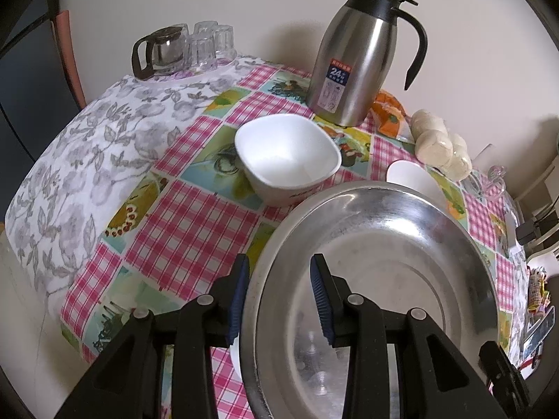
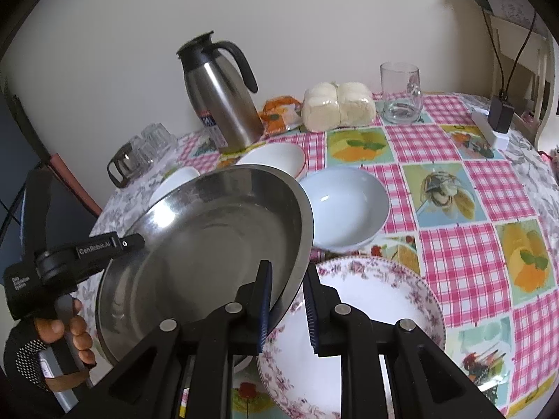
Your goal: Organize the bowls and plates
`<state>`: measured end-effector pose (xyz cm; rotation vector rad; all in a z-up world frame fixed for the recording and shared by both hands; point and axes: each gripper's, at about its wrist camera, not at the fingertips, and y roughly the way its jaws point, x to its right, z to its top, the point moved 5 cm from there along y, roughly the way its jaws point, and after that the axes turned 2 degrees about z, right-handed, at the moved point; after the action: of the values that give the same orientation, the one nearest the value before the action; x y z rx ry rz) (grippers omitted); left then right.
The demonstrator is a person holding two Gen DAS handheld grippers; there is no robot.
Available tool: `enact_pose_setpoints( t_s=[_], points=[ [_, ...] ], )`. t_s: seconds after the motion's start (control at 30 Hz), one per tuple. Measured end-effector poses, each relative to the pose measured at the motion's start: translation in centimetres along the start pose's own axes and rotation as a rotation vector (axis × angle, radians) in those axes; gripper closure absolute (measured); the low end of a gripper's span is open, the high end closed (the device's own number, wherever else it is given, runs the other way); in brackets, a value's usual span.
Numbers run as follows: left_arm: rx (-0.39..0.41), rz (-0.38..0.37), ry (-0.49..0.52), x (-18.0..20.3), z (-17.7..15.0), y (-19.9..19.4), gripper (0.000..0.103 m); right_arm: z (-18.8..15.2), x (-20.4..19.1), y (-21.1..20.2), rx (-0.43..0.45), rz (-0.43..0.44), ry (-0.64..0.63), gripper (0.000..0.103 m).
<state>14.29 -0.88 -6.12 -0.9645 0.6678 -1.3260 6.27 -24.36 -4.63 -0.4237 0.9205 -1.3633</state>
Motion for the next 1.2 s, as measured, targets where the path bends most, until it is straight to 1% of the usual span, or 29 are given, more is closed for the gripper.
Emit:
enact_pose_setpoints(
  t_s=[0.2,0.4,0.73,1.03,1.2],
  points=[
    [-0.041,-0.007,-0.018,-0.8,-0.7,0.9,0.067,-1.1,0.0,0.9,-0.040,-0.011,0.003,0.082],
    [-0.062,-0.008,-0.036,-1.6,-0.9,1.4,0.067,-2.2,-0.3,1.8,-0.081,-0.025,0.002,0.082],
    [-0.104,0.011,-0.080,-3.4,-0.9,2.8,0.067,-2.8,-1.8,3.7,-0.135,-0.041,-0.043,0.081],
    [-0.146,0.031,-0.087,-3.9,-1.2,4.2,0.067,-3.4,-2.1,5.4,-0.187,-0.075,-0.072,0.080],
    [-0.166,0.030,-0.103,-4.0,-1.5,4.7,0.067,-3.7,-1.8,6.1,-0.218,-0.083,-0.059,0.080]
  ],
)
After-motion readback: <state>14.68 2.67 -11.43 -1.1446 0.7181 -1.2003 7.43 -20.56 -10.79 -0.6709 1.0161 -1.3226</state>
